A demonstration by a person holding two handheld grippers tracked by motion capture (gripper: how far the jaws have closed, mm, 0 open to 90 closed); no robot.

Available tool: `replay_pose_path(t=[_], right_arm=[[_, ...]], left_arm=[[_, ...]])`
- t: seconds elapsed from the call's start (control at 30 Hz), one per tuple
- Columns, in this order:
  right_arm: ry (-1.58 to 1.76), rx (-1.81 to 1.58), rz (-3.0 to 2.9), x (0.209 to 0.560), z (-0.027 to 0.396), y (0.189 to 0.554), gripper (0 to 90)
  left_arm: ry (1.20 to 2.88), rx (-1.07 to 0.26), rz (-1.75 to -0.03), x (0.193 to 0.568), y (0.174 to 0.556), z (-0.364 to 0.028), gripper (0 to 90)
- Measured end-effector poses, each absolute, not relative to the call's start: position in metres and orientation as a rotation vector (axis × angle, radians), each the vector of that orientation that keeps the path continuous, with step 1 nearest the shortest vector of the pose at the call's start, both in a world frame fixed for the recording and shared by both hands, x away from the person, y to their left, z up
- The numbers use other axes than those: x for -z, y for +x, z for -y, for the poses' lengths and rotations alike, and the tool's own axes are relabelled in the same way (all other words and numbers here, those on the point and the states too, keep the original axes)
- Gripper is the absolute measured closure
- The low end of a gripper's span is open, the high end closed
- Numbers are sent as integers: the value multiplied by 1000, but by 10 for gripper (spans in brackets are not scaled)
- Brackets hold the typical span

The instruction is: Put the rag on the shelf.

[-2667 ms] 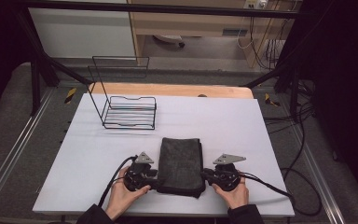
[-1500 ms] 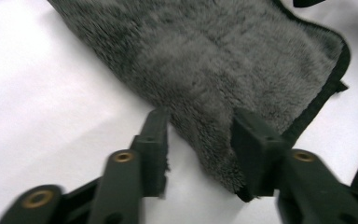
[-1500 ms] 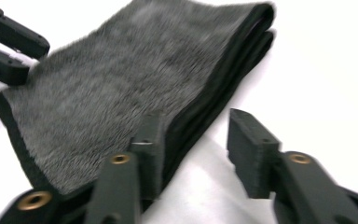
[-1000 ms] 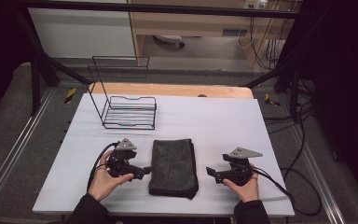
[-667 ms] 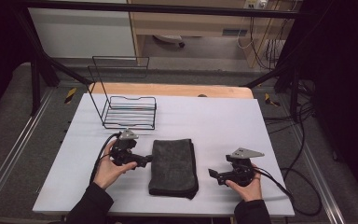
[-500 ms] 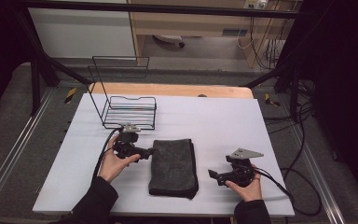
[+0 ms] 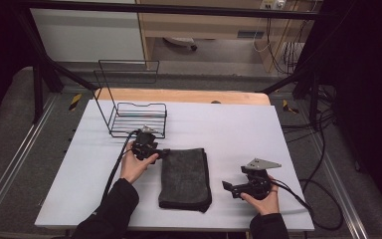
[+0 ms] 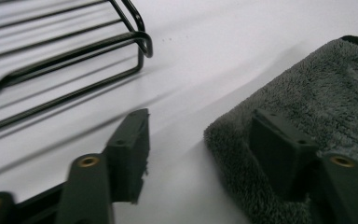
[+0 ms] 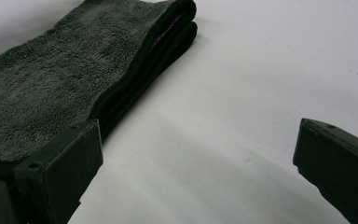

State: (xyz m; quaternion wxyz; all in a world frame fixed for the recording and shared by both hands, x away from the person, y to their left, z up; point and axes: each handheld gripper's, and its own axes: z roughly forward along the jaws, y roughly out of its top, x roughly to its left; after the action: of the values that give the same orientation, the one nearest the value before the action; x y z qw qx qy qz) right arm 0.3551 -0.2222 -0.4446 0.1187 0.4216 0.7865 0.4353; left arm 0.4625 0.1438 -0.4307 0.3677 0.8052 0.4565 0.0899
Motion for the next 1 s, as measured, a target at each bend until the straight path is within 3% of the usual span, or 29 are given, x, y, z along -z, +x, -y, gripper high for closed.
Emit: replay_pose_path(t=[0.1, 0.5, 1.0], right_arm=[[1237, -1270, -2306, 445, 222, 355, 23], [1251, -1292, -2290, 444, 222, 358, 32], [1291, -1332, -2243, 433, 205, 375, 21]], left_arm=[[2106, -201, -1177, 436, 463, -142, 505], [2101, -118, -1167, 442, 460, -140, 696], [2110, -146, -1132, 445, 457, -137, 767]])
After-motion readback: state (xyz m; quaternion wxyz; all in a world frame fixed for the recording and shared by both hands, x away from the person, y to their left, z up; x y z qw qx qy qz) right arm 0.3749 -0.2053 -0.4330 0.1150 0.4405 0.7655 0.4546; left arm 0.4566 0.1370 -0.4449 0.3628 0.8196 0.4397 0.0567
